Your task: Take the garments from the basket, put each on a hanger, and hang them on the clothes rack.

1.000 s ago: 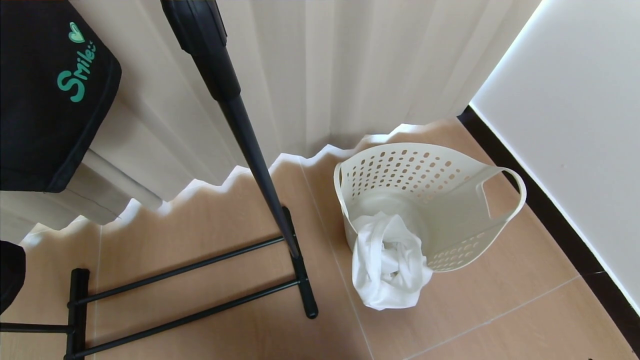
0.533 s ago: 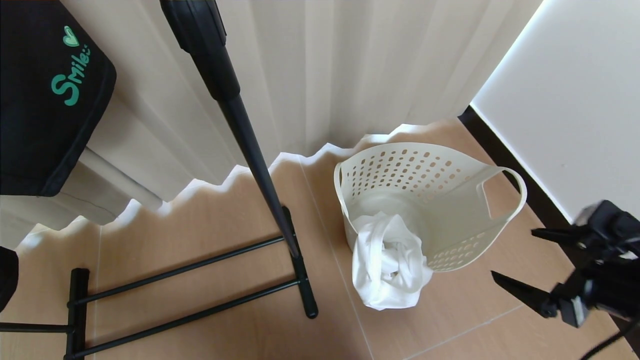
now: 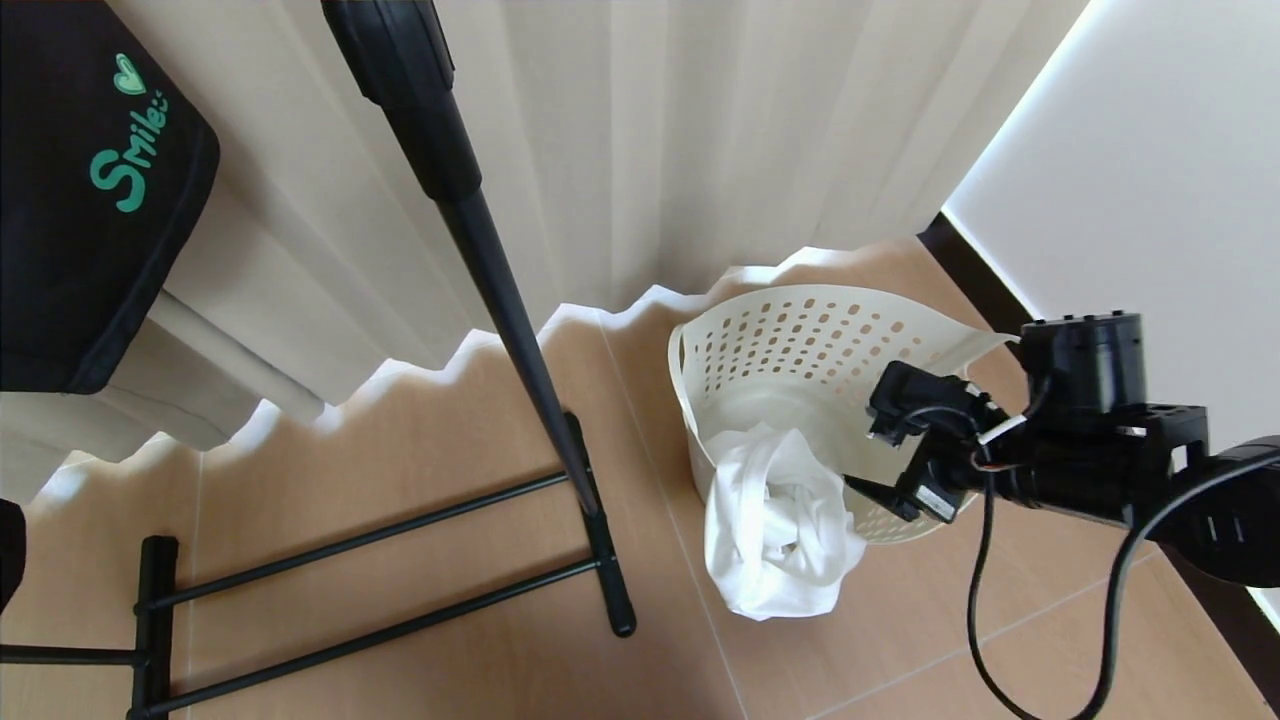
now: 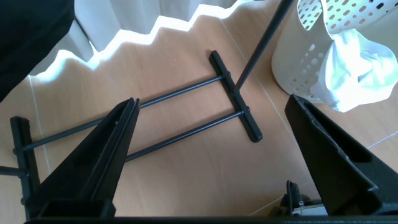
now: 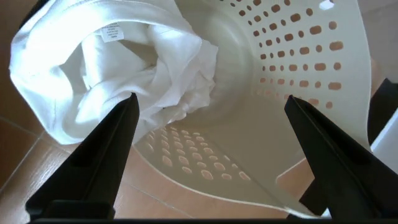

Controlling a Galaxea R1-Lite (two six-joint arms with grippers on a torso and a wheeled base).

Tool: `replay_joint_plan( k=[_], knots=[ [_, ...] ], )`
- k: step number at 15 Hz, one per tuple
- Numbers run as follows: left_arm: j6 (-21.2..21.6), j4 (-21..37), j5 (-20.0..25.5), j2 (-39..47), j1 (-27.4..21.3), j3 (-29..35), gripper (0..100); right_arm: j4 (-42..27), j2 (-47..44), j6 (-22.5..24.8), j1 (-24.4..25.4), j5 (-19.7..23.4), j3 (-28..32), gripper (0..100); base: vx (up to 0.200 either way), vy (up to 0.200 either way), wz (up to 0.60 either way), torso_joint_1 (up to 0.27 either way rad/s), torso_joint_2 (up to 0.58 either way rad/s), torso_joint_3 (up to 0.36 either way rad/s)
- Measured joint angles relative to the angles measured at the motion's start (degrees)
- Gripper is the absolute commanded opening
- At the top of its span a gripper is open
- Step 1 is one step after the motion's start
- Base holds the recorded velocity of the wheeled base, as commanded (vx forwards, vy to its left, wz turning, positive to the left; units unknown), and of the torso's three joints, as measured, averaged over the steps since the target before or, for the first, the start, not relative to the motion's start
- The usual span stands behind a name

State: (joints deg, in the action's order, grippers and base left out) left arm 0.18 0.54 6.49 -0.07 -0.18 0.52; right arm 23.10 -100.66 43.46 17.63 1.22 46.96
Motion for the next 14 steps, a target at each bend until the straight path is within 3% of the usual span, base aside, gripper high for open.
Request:
replay_joint_plan(
  k=[2,6,14],
  knots=[
    [0.0,0.0,0.0,0.0,0.0,0.0,100,0.7,-4.1,0.0,0.5,-1.4,2.1,100,0.000,0.000,0.00,0.000,0.00,0.000],
    [0.1,0.0,0.0,0.0,0.0,0.0,100,11.1,-12.4,0.0,0.5,-2.2,5.3,100,0.000,0.000,0.00,0.000,0.00,0.000],
    [0.1,0.0,0.0,0.0,0.0,0.0,100,12.3,-22.2,-0.2,-0.2,-1.8,14.1,100,0.000,0.000,0.00,0.000,0.00,0.000]
  ],
)
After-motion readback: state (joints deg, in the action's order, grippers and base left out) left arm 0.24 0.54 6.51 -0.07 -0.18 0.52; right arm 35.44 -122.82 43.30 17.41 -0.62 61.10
